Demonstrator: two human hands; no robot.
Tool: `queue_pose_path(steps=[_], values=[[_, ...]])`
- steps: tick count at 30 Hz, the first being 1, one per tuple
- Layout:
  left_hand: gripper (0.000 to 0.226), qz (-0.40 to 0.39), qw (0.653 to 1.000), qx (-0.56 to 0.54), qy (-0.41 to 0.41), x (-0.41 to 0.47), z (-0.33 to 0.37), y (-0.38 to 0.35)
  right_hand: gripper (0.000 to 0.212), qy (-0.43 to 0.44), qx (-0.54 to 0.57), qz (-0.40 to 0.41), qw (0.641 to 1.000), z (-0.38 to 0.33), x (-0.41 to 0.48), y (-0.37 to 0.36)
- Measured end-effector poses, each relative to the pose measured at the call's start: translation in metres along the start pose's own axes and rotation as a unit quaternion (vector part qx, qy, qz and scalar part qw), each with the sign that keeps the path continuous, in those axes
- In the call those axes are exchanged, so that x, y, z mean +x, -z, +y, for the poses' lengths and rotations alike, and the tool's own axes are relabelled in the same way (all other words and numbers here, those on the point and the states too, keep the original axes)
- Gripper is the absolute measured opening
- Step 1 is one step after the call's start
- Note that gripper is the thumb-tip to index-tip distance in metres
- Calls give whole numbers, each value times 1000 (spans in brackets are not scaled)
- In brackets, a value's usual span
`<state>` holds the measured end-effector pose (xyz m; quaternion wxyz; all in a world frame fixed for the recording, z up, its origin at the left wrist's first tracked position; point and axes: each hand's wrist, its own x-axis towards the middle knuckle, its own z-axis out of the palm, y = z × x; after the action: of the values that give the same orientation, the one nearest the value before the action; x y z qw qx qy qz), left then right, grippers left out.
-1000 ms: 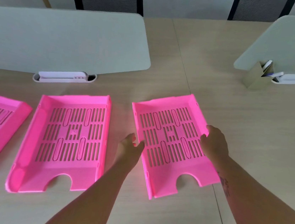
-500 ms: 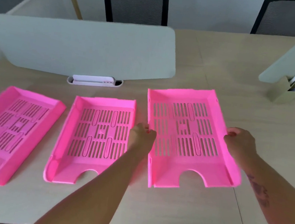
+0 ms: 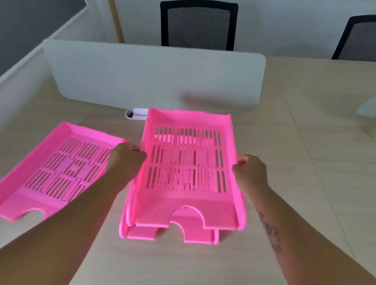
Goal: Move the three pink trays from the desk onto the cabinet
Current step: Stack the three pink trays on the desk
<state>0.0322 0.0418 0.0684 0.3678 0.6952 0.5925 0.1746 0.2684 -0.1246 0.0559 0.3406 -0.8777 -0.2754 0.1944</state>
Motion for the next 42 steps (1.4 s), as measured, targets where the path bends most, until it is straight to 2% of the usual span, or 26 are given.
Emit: queue_pose_path(steps=[7, 13, 21, 25, 31, 34, 38, 40, 42], values=[[18, -35, 999, -2, 26, 7, -42, 7, 18, -46, -14, -6, 999, 4, -22, -39], [16, -59, 997, -5, 40, 6, -56, -4, 18, -38, -30, 4, 999, 7, -24, -50], [24, -43, 998, 12, 34, 14, -70, -8, 19, -22, 19, -11, 1000, 8, -33, -50], [25, -20, 1000, 14, 17, 13, -73, -5, 33, -26, 72, -28, 997, 5, -42, -44], [26, -31, 999, 30, 11, 7, -70, 0, 33, -14, 70, -31, 997, 2, -50, -47], [31, -43, 999, -3, 22, -1, -68, 4, 42, -18, 50, -68, 996, 5, -53, -51], [22, -122, 988, -79, 57, -25, -78, 5, 55, -49, 31, -150, 987, 14, -67, -56], [28, -153, 974, -143, 85, -39, -88, 4, 54, -64, 64, -148, 985, 17, -76, -59], [33, -152, 967, -181, 95, -48, -95, 3, 56, -123, 147, -121, 974, 21, -83, -65]])
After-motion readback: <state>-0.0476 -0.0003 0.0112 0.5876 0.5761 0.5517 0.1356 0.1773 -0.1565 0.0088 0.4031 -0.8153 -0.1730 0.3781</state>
